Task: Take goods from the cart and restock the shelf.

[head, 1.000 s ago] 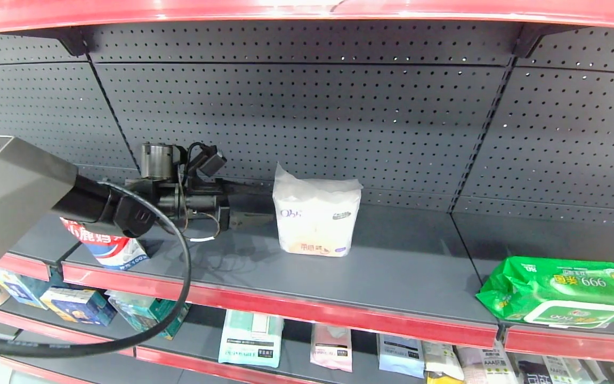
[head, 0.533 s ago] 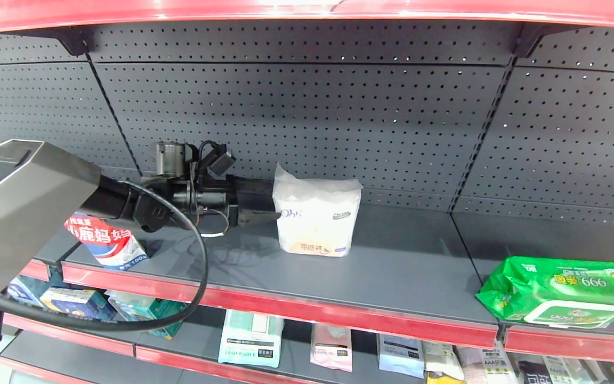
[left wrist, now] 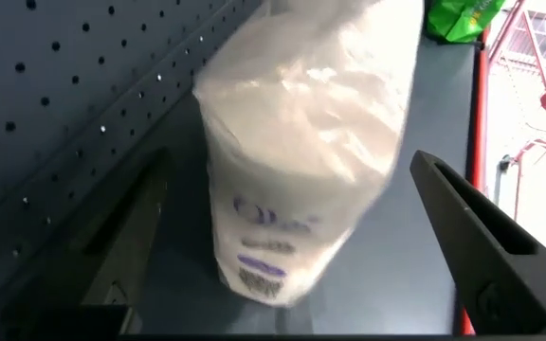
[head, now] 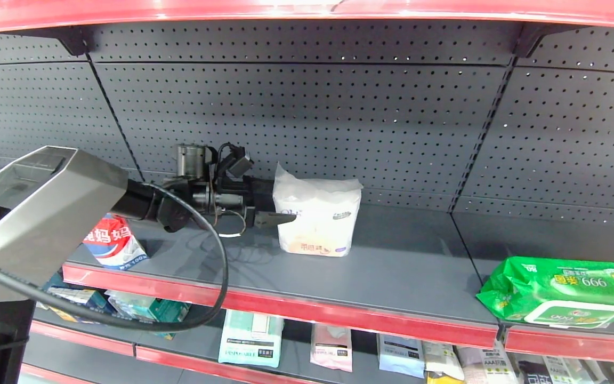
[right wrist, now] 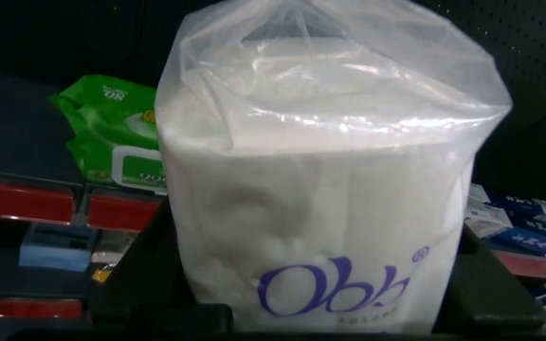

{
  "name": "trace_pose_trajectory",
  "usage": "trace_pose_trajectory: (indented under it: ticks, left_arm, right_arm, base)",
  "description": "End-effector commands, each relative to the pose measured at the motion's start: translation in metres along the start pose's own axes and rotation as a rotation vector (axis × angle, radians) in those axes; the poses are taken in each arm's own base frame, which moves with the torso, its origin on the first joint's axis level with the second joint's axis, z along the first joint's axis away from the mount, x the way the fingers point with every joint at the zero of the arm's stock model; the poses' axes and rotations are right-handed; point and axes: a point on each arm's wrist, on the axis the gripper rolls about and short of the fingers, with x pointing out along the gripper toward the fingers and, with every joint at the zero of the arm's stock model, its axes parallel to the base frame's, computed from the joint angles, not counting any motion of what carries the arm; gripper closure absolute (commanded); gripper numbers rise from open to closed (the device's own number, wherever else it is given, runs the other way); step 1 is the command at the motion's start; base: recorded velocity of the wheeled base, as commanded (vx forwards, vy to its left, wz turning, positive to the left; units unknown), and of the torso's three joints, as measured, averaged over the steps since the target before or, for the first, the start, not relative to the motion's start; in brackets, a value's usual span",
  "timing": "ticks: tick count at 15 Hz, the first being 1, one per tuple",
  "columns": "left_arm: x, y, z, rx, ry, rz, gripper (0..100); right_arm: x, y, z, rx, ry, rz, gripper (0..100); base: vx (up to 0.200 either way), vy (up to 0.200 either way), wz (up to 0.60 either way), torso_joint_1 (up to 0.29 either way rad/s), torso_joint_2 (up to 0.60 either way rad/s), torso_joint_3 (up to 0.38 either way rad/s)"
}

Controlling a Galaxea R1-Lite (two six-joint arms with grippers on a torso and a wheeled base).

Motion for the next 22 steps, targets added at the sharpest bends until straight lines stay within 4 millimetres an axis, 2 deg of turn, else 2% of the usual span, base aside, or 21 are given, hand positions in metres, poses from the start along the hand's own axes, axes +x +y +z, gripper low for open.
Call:
trace_pose_trajectory:
  ticks: [1, 8, 11, 16, 22]
  left_arm:
    - [0.009, 0.000, -0.001, 0.002, -0.001, -0.013, 0]
    - [0.015, -0.001, -0.006, -0.010, 0.009, -0.015, 0]
    - [0.018, 0.005, -0.004, 0.001, 0.003, -0.001, 0]
    - [0.027, 0.001, -0.004, 0.004, 0.003, -0.019, 0]
    - [0.033, 0.006, -0.013, -0.001, 0.008, -0.018, 0]
  right_arm:
    - [0.001, 0.000, 0.000, -0.001, 0.003, 0.002, 100]
    - [0.001, 0.000, 0.000, -0.005, 0.006, 0.003, 100]
    - [0.000, 0.000, -0.001, -0.004, 0.004, -0.001, 100]
    - [0.000, 0.000, -0.001, -0.004, 0.006, -0.005, 100]
    - [0.001, 0.001, -0.002, -0.005, 0.009, -0.005, 100]
  base:
    - [0.000, 0.000, 0.00, 0.000, 0.00, 0.000]
    - [0.000, 0.000, 0.00, 0.000, 0.00, 0.000]
    - [0.000, 0.000, 0.00, 0.000, 0.00, 0.000]
    - [0.000, 0.000, 0.00, 0.000, 0.00, 0.000]
    - [0.000, 0.000, 0.00, 0.000, 0.00, 0.000]
